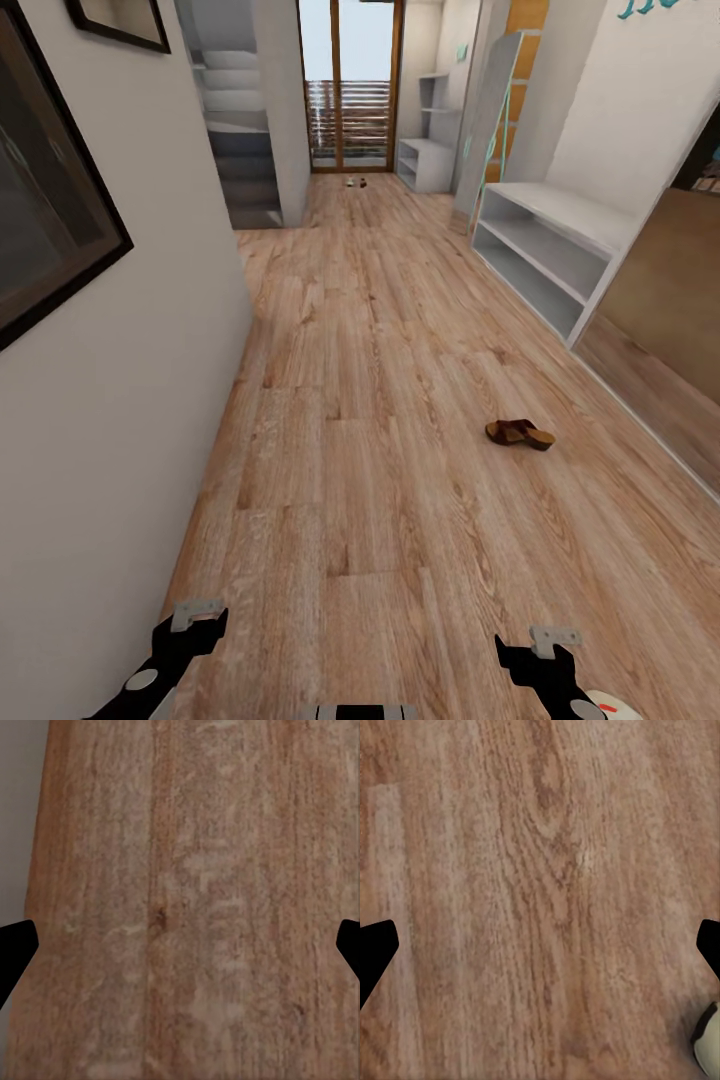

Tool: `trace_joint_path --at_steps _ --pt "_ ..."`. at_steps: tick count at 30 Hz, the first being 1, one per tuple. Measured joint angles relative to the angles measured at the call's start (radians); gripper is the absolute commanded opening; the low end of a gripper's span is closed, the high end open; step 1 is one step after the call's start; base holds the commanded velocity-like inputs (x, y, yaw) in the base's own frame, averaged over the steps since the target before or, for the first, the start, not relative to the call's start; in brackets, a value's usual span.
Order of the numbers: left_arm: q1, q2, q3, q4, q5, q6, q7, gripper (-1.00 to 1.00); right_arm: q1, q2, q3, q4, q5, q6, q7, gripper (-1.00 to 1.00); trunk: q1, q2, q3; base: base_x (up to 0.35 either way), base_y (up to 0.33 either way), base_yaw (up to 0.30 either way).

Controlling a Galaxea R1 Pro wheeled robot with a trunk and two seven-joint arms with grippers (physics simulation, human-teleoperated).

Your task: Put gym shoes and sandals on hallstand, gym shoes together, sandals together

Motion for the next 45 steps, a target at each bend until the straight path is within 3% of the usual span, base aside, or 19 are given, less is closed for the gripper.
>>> trace_joint_path --at_steps 13,45 --pt "0.000 -0.003 0.000 0.000 0.000 -0.003 0.000 1.00 0.001 -0.001 0.001 0.000 0.000 0.000 0.002 1.00 0.000 0.000 0.000 0.022 0.000 -0.001" --pt "0.000 -0.003 0.003 0.000 0.001 -0.005 0.000 1.00 0.001 -0.001 0.002 0.028 0.001 0.000 -0.003 1.00 -0.001 0.000 0.000 0.325 0.000 0.000"
